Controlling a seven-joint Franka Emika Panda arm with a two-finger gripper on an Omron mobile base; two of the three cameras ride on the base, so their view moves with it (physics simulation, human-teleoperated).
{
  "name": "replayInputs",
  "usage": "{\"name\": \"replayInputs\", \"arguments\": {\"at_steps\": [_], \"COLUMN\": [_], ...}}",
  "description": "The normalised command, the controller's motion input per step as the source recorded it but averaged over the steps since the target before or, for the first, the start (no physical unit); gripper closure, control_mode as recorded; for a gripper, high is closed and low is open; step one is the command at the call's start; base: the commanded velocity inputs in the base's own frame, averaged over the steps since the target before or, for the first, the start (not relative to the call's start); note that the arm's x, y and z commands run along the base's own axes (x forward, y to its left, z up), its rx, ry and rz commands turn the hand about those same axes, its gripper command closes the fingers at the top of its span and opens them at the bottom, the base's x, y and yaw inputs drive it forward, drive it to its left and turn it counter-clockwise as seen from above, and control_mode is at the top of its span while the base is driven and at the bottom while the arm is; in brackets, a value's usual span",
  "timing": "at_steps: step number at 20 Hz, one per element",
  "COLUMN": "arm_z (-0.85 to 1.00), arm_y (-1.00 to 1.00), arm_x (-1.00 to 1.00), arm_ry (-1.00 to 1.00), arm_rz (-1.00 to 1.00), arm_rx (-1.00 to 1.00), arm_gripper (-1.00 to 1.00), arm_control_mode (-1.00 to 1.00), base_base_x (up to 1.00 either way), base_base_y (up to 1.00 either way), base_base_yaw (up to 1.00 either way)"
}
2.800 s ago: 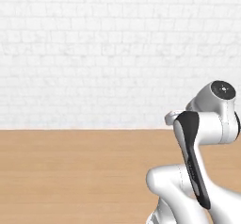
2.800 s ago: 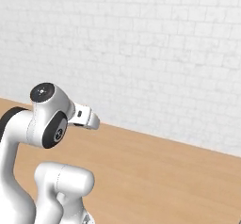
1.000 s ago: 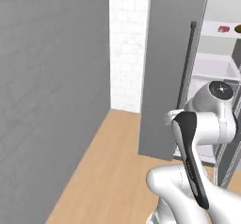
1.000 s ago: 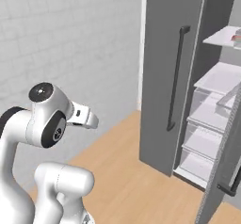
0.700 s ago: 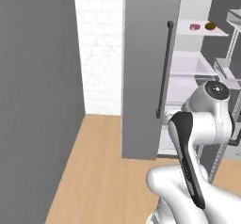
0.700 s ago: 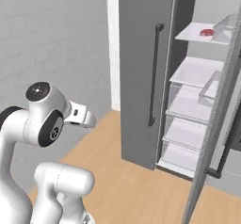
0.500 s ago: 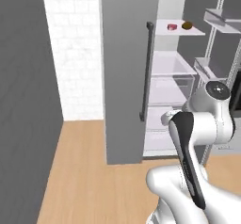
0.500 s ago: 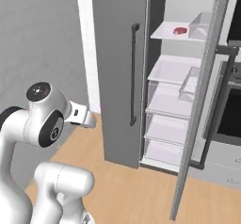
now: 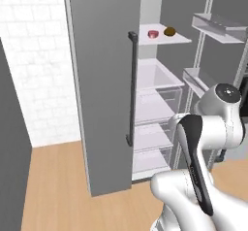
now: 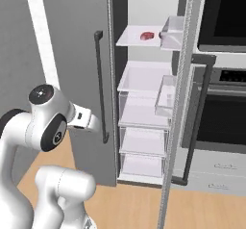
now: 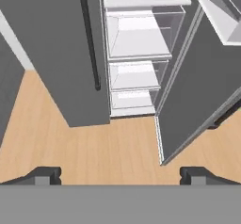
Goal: Place one avocado and one steak in each tupperware on the nearby counter, to pack two identical lunches.
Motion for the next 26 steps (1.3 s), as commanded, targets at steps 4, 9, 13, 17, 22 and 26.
{"name": "replayInputs", "arguments": {"at_steps": [4, 9, 13, 17, 22, 26], "arm_z": [0.0, 0.0, 0.0, 0.0, 0.0, 0.0], "arm_y": [0.0, 0.0, 0.0, 0.0, 0.0, 0.0], "arm_x": [0.0, 0.0, 0.0, 0.0, 0.0, 0.0], "arm_ry": [0.0, 0.0, 0.0, 0.0, 0.0, 0.0], "arm_rz": [0.0, 0.0, 0.0, 0.0, 0.0, 0.0], "arm_rx": [0.0, 0.0, 0.0, 0.0, 0.0, 0.0], "arm_gripper": [-1.0, -1.0, -1.0, -1.0, -1.0, -1.0], "arm_control_mode": [1.0, 1.0, 1.0, 1.0, 1.0, 1.0], "base_base_x": [1.0, 0.74, 0.18, 0.0, 0.21, 0.37], "base_base_y": [0.0, -0.2, -0.62, -0.28, -0.07, -0.24], "base_base_yaw": [-0.07, -0.06, -0.05, 0.0, 0.0, 0.0]}}
